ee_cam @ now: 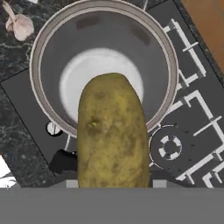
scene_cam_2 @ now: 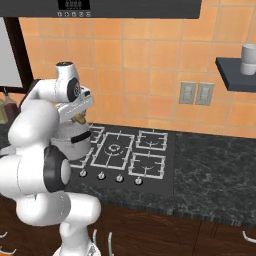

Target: Put the garlic and potato in the pot. Retrieve the spatula and lightly stir the vegetables in the pot.

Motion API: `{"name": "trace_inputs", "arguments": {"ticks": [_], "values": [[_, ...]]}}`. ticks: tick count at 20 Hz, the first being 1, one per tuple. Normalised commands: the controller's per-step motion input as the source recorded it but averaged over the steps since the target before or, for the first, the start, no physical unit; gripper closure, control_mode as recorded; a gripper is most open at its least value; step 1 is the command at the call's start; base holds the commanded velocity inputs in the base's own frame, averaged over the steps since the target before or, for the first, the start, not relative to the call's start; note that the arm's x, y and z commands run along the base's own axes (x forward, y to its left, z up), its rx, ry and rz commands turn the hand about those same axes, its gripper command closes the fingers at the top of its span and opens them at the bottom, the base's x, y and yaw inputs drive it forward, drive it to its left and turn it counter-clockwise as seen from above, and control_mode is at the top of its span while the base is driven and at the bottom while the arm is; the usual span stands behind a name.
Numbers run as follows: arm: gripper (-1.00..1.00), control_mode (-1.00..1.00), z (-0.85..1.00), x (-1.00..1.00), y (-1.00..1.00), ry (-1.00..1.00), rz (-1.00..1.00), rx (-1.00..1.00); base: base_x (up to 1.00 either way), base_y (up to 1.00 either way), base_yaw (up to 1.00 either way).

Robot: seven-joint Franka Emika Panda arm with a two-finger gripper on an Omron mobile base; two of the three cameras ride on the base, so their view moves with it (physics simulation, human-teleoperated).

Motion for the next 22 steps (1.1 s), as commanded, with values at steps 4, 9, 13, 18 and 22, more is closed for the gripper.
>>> {"name": "trace_inputs", "arguments": {"ticks": [4, 9, 13, 18, 22], "values": [[1.0, -1.0, -0.22, 0.67, 1.0, 0.01, 0.13, -0.05, 0.0, 0.0, 0.0], [1.0, -1.0, -0.56, 0.47, 0.94, 0.05, 0.09, -0.01, 0.0, 0.0, 0.0], [1.0, -1.0, -0.68, 0.27, 0.25, 0.02, 0.02, 0.0, 0.0, 0.0, 0.0], [1.0, -1.0, -0.57, 0.24, 0.0, 0.05, 0.0, 0.0, 0.0, 0.0, 0.0], [1.0, -1.0, -0.46, 0.2, 0.0, 0.07, 0.0, 0.03, 0.0, 0.0, 0.0]]}}
